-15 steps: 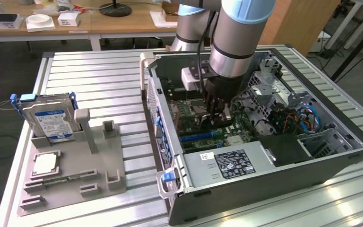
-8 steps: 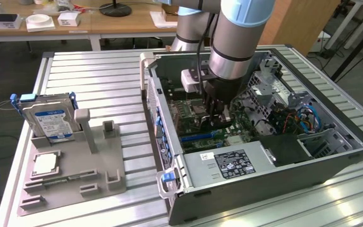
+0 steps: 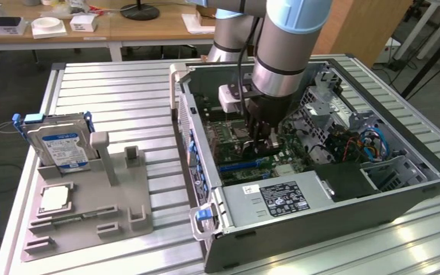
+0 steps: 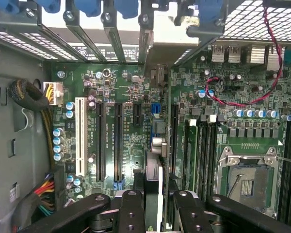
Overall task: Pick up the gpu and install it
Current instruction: 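Insert the gpu into the slot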
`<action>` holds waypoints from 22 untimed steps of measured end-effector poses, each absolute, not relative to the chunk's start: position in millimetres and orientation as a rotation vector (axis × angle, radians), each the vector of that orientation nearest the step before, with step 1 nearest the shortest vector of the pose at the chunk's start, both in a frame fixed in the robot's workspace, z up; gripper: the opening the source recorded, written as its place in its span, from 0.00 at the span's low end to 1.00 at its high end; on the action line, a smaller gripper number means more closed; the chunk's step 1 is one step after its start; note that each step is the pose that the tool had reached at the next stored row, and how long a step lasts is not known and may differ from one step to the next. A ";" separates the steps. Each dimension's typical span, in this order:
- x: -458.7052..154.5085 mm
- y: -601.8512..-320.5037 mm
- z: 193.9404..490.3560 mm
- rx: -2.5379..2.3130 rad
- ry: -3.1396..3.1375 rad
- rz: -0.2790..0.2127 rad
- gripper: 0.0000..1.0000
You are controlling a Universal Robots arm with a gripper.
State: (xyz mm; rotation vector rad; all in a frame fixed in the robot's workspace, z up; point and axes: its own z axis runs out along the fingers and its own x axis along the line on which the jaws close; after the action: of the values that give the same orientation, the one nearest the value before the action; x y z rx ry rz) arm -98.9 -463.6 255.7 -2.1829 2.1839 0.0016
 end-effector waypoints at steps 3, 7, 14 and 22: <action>-99.4 -463.6 255.5 -2.183 2.184 0.002 0.28; -100.8 -463.7 254.9 -2.183 2.184 0.002 0.28; -103.0 -463.7 253.6 -2.183 2.184 0.001 0.28; -103.2 -463.6 252.0 -2.182 2.183 -0.001 0.28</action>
State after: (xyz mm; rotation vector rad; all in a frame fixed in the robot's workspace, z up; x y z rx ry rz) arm -103.2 -463.6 252.0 -2.1816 2.1826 -0.0012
